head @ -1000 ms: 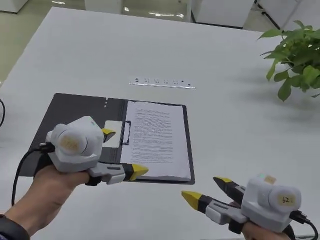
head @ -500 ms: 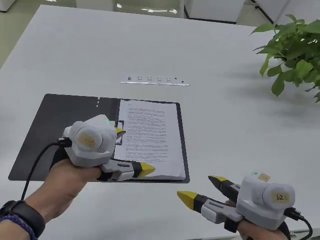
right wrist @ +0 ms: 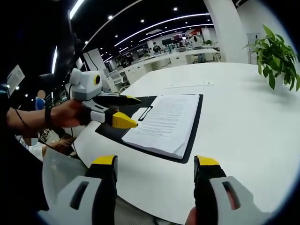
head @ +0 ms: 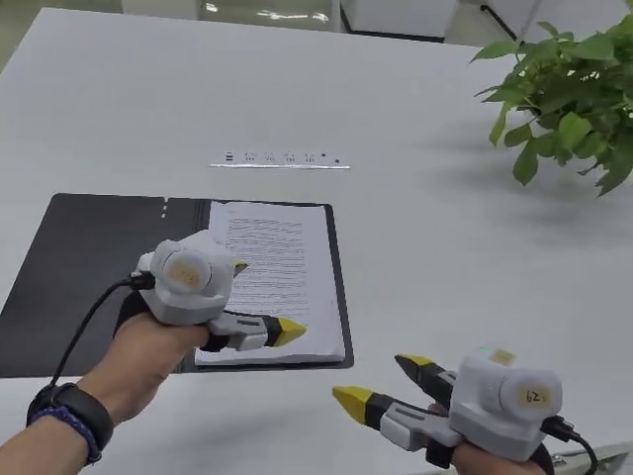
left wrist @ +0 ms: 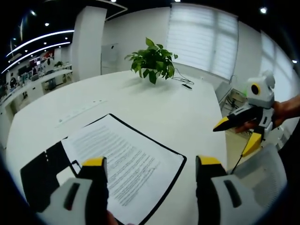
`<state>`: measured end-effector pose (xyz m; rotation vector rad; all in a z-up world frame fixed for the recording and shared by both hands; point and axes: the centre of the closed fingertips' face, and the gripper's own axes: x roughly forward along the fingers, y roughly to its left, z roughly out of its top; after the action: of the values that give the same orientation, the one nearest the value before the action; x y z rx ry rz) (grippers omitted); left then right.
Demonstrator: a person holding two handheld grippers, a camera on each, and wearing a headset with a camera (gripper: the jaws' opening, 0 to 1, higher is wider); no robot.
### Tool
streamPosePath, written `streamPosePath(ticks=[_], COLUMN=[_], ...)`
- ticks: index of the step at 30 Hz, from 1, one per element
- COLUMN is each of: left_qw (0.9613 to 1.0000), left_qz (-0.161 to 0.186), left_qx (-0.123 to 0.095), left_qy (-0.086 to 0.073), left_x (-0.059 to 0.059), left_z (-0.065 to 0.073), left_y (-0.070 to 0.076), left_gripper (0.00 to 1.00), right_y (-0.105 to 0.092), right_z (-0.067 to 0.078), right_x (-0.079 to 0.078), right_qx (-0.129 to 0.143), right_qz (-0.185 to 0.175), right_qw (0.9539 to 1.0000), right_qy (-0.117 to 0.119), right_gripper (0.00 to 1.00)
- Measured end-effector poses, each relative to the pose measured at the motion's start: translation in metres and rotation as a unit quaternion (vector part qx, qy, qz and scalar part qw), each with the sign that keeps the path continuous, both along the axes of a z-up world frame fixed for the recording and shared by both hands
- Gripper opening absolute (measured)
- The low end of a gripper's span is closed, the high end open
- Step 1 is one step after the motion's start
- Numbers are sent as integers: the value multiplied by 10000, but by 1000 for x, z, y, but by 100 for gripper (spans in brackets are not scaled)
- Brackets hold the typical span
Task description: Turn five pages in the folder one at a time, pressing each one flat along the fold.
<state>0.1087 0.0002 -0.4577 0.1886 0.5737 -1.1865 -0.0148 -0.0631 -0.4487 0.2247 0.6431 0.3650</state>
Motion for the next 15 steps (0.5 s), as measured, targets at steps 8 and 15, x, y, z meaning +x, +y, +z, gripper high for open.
streamPosePath(ticks=[8, 15], left_qw=[9997, 9984], left_qz=[-150, -67], left_qx=[171, 543], left_qy=[76, -127], left_x=[-11, -10], left_z=[-28, -51], left_y=[-27, -39], left_gripper=[76, 76], right_y=[-7, -11], right_z=[-3, -8], right_x=[-1, -3], right_qx=[8, 54], right_qz=[-54, -111], right_qw=[10000, 9999], right_qy=[48, 104], right_gripper=[65, 64])
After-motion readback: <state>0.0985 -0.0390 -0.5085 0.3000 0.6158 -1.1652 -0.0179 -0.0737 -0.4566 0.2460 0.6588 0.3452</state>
